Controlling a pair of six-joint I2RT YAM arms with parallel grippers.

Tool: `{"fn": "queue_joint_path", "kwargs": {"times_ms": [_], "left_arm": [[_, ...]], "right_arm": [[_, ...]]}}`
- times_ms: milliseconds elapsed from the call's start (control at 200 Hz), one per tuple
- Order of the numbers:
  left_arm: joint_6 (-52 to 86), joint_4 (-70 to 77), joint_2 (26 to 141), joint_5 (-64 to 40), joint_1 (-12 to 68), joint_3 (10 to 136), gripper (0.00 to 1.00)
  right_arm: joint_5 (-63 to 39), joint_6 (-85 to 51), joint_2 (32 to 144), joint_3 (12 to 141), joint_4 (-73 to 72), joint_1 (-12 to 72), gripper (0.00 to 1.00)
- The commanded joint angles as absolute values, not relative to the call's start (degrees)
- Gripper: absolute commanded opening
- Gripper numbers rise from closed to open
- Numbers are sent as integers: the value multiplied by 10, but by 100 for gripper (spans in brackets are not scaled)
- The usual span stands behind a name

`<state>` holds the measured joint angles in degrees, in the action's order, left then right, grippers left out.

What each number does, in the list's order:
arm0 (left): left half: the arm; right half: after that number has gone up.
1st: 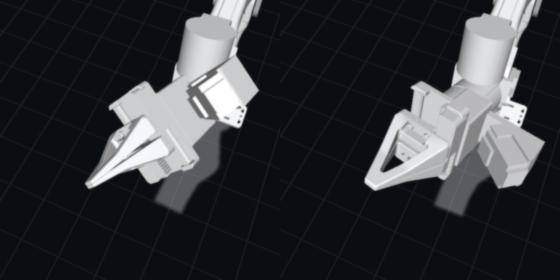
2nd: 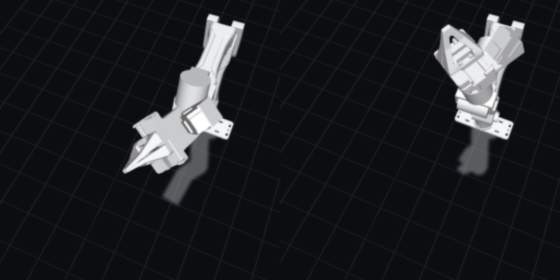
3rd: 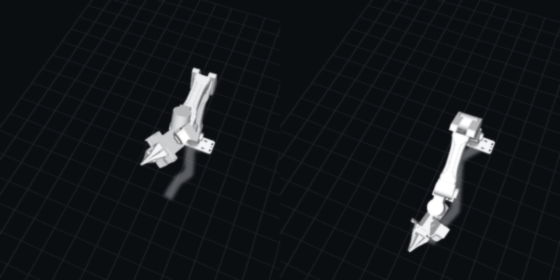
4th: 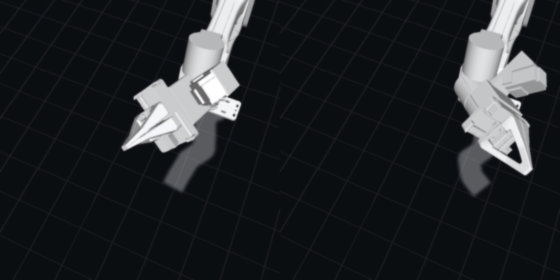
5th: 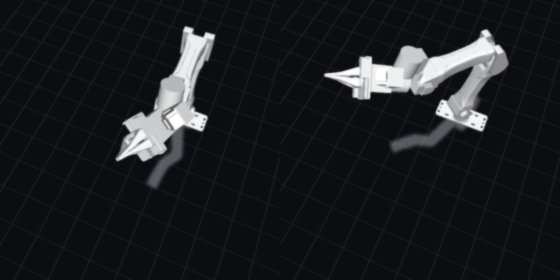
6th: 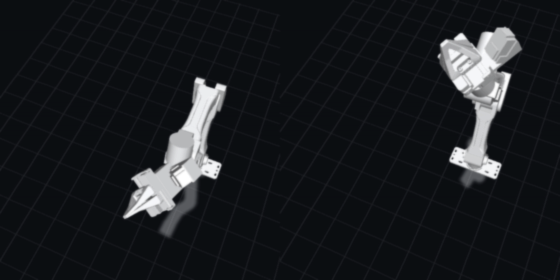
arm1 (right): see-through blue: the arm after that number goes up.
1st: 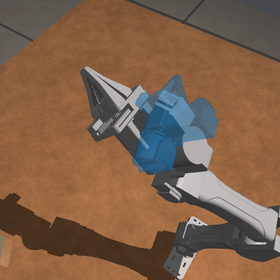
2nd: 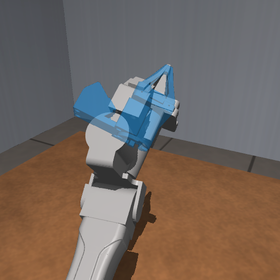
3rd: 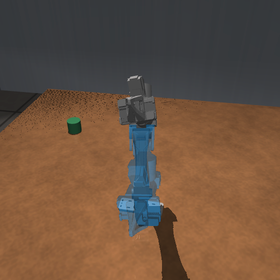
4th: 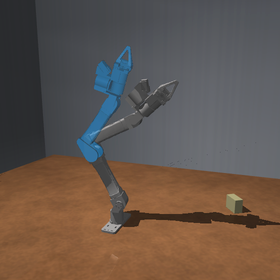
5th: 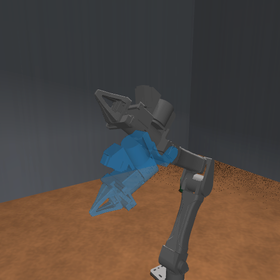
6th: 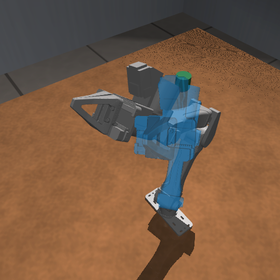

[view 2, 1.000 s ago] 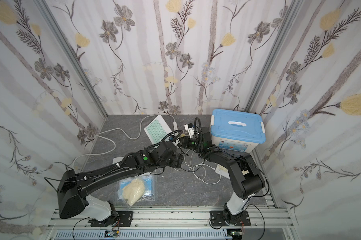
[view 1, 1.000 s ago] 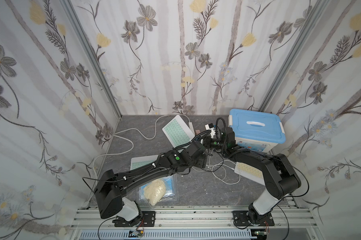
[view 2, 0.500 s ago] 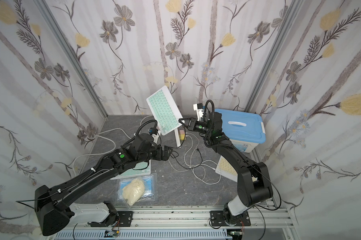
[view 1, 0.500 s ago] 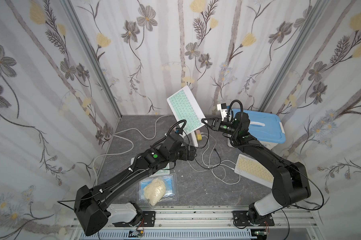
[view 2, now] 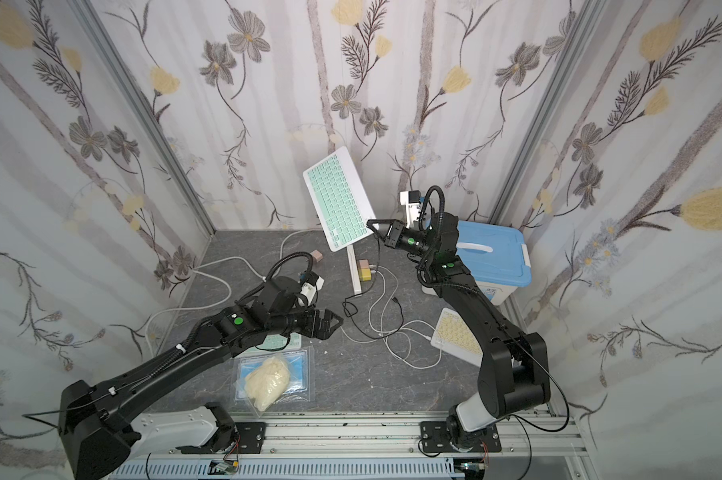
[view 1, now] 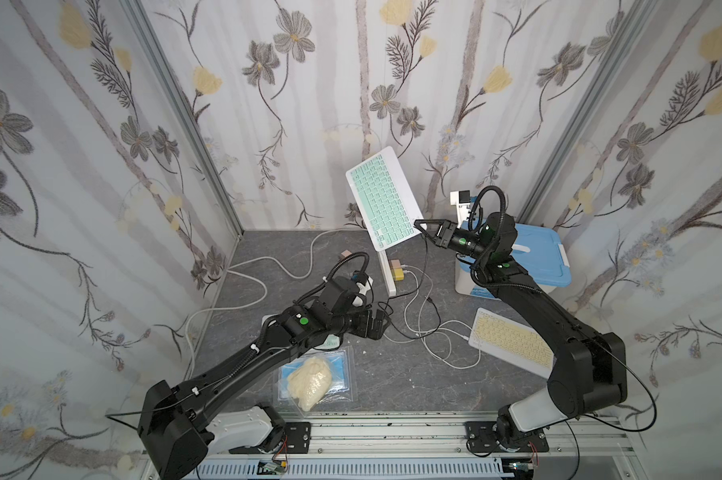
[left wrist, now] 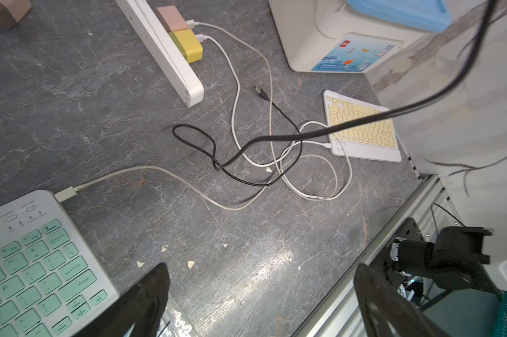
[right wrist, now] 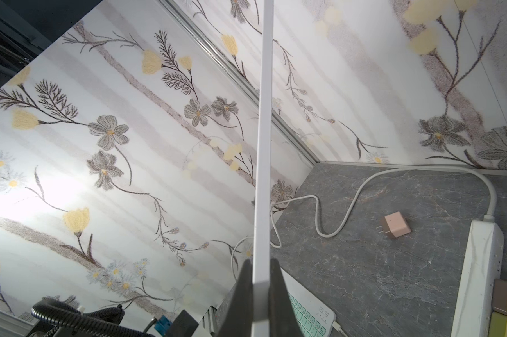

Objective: Unplug the wireless keyboard
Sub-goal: Pick up the keyboard from the center of the board.

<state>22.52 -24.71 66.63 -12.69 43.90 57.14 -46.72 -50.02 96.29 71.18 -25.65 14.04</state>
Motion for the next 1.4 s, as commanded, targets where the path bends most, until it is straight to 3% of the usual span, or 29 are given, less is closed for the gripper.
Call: {"fn": "queue_joint_path", "kwargs": {"times_ms": [0,95,340,649,849,1049,1259,1394], "left_arm": [[215,-207,640,-214,410,571,100],[191,-242,635,-237,386,595,100],[222,-362,675,-35,305,647,100],[356,-17,652,-336,208,612,100],[431,115,720,-408,186,655,100],[514,232,803,-448,186,680,78],[528,261,822,-442,188,684,75],[537,271,828,-447,192,692,61]], "right_arm": [[-473,-495,949,705,-306,135,0],[-463,-496,935,692,-311,125,0],[-467,-503,899,670,-322,99,0],[-541,-555,893,613,-394,103,0],[-569,-637,891,561,-472,108,0],[-588,-718,906,551,-540,121,0],[-590,-749,910,554,-565,128,0],[-590,-757,931,555,-571,132,0]]}}
